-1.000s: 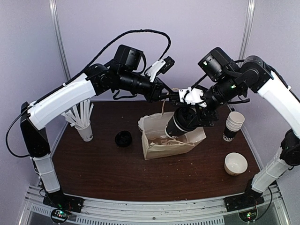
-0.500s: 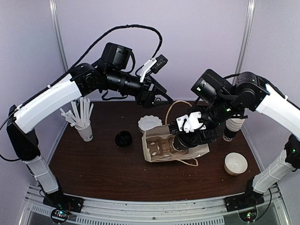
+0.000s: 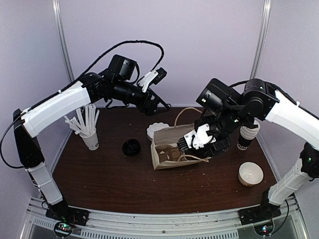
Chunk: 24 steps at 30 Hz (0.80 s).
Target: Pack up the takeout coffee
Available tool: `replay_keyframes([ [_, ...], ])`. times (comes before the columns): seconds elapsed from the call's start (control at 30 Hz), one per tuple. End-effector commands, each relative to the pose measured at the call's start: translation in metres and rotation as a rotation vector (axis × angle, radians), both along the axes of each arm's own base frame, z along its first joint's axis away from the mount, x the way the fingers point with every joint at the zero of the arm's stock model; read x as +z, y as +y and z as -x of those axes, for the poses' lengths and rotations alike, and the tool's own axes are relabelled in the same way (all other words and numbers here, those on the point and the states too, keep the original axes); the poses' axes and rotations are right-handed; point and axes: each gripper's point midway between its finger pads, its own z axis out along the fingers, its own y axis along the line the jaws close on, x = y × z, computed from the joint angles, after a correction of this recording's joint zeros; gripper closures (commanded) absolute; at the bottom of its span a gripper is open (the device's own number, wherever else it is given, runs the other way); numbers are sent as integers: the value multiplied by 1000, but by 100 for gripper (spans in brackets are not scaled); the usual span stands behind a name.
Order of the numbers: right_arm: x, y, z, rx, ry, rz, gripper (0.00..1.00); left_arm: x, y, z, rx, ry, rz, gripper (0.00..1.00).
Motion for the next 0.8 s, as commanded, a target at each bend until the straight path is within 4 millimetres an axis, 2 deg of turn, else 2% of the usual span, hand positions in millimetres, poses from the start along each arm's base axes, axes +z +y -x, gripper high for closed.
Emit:
replay_keyframes([
  [0.0, -4, -3, 14, 81, -12, 65, 30, -22, -11, -17, 30, 18, -33, 23],
  [0.3, -19, -11, 28, 136, -56, 133, 30, -45, -16, -14, -5, 45, -43, 23],
  [0.43, -18, -10, 30, 159, -112, 147, 30, -57, -19, -11, -27, 65, -37, 23],
  [0.57, -26, -6, 18, 120, -185, 156, 30, -66, -20, -10, -28, 74, -26, 23],
  [0.77, -25, 15, -10, 56, -340, 105, 30, -77, -21, -5, -56, 125, -6, 23],
])
